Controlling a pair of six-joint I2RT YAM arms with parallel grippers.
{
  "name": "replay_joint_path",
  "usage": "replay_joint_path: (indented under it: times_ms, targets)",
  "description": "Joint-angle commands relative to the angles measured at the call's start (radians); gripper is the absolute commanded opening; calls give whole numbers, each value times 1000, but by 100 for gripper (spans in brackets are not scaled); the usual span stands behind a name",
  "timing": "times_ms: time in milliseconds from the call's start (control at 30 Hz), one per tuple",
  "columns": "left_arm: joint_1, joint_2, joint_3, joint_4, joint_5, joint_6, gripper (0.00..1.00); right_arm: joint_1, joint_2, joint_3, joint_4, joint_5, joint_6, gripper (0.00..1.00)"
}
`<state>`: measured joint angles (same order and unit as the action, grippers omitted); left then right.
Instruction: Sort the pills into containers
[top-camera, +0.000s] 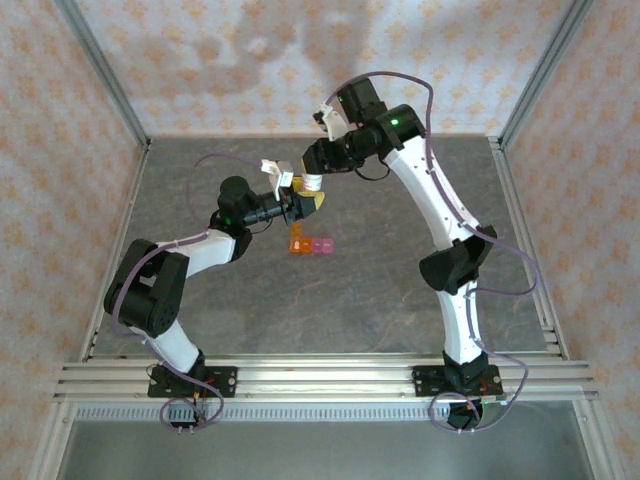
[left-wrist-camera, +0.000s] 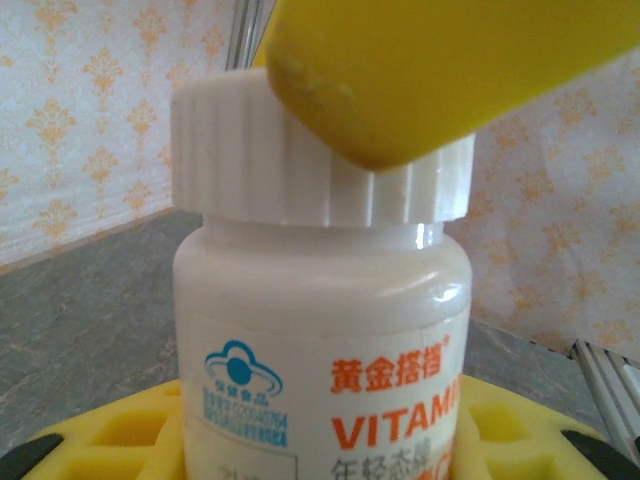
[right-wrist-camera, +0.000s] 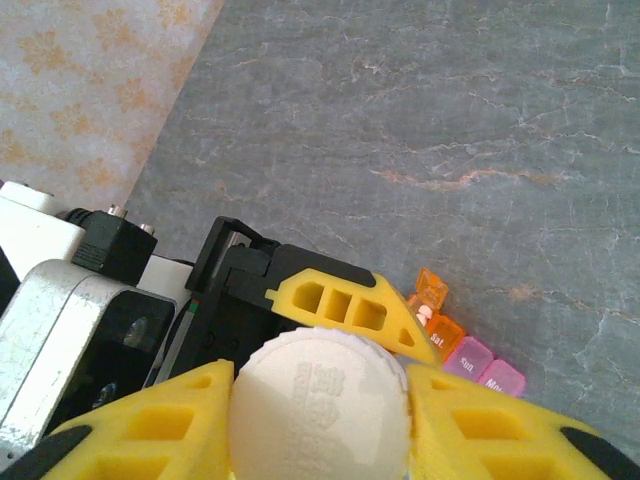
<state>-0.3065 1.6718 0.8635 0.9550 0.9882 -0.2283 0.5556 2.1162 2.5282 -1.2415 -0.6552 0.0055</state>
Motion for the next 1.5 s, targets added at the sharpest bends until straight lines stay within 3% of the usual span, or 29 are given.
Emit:
replay_joint_path:
  times_ms: [0,300,833,967,1467]
  targets:
    - [7,-9,24,61,15,-5,0,7,-9,-36,-27,-7,-5,39]
    - [7,-10,22,61,10,-2,0,43,-99,-245,118,66,147,37]
    - [7,-14,22,48,4,11,0,181,-217,-458,325,367,500,31]
    - [7,-14,18,49,4,12,0,197,-255,-530,404,390,583,32]
    - [7,-11,16,56,5,12,0,203,-260,-516,406,410,594,33]
